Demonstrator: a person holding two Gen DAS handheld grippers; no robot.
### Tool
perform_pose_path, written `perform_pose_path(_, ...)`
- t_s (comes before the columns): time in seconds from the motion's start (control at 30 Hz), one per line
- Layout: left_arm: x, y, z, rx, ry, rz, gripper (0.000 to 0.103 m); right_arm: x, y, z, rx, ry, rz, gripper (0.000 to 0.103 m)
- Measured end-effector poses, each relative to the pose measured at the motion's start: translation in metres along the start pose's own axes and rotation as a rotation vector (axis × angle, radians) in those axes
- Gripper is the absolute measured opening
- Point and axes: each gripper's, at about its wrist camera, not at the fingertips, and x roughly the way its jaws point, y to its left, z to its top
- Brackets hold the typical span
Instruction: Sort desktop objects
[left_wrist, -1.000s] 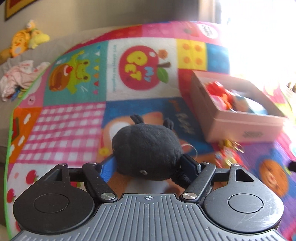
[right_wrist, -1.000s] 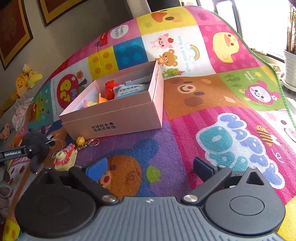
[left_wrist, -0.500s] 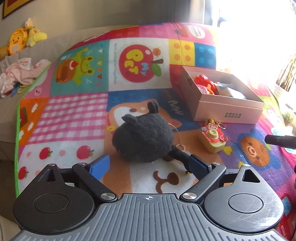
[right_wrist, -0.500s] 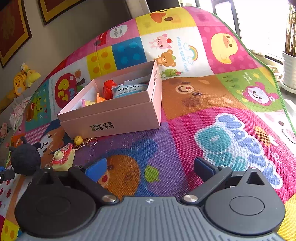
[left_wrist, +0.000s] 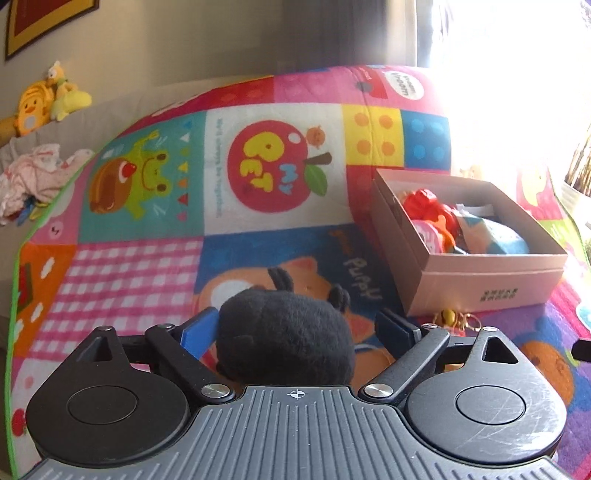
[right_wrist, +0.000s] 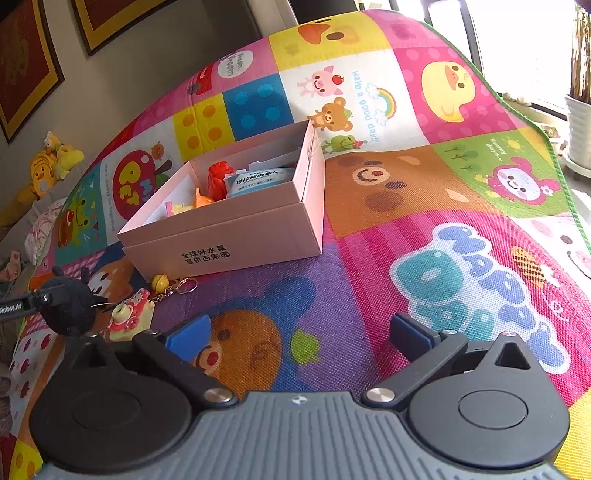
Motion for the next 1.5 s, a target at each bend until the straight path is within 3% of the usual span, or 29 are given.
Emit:
perform_pose_path(0.23,0.034,-0.003,0.024,-0.054,-0.017,-0.126,0.098,0.000,-0.001,0.000,0.006,0.000,0.005,0.103)
perform_pose_path(0.4,0.009,0.030,0.031,-0.213,-0.050,-0.206,0.103,0.002,0.004,0.001,-0.030,0.012,-0.019,0.103)
perform_pose_path(0.5,-0.022,0.057,0.021,-0.251,-0.115,-0.147,0.103,0.004,0.022,0.004,-0.130,0.034,-0.012,0.103)
perform_pose_path(0.57,-0.040,0.073,0.009,-0.235,-0.157,-0.084,0.103,-0.002,0.049,0.007,-0.247,0.004,0.012,0.103)
perform_pose_path(0.73,-0.078,0.100,-0.023,-0.241,-0.224,0.069,0.103,-0.014,0.155,0.014,-0.631,-0.070,0.161,0.103)
perform_pose_path(0.87,-0.099,0.118,-0.035,-0.275,-0.247,0.159,0.103,0.007,0.227,0.016,-0.770,-0.047,0.277,0.103)
perform_pose_path(1.0,-0.110,0.134,-0.038,-0.311,-0.266,0.194,0.103,0.051,0.284,0.028,-0.706,0.029,0.288,0.103)
perform_pose_path(1.1,-0.113,0.144,-0.039,-0.372,-0.267,0.184,0.103,0.090,0.310,0.026,-0.671,0.084,0.199,0.102)
perform_pose_path(1.17,-0.114,0.148,-0.040,-0.398,-0.267,0.174,0.103,0.110,0.316,0.018,-0.687,0.147,0.173,0.084)
perform_pose_path(1.2,-0.116,0.149,-0.042,-0.401,-0.268,0.167,0.103,0.118,0.315,0.013,-0.693,0.186,0.154,0.070)
perform_pose_path(1.3,-0.118,0.151,-0.045,-0.405,-0.273,0.171,0.103,0.106,0.309,0.009,-0.681,0.182,0.163,0.067)
perform_pose_path(1.4,-0.119,0.155,-0.045,-0.430,-0.280,0.183,0.103,0.085,0.293,0.020,-0.542,0.253,0.297,0.067)
perform_pose_path(1.5,-0.120,0.158,-0.044,-0.463,-0.285,0.185,0.103,0.080,0.261,0.036,-0.249,0.420,0.539,0.067)
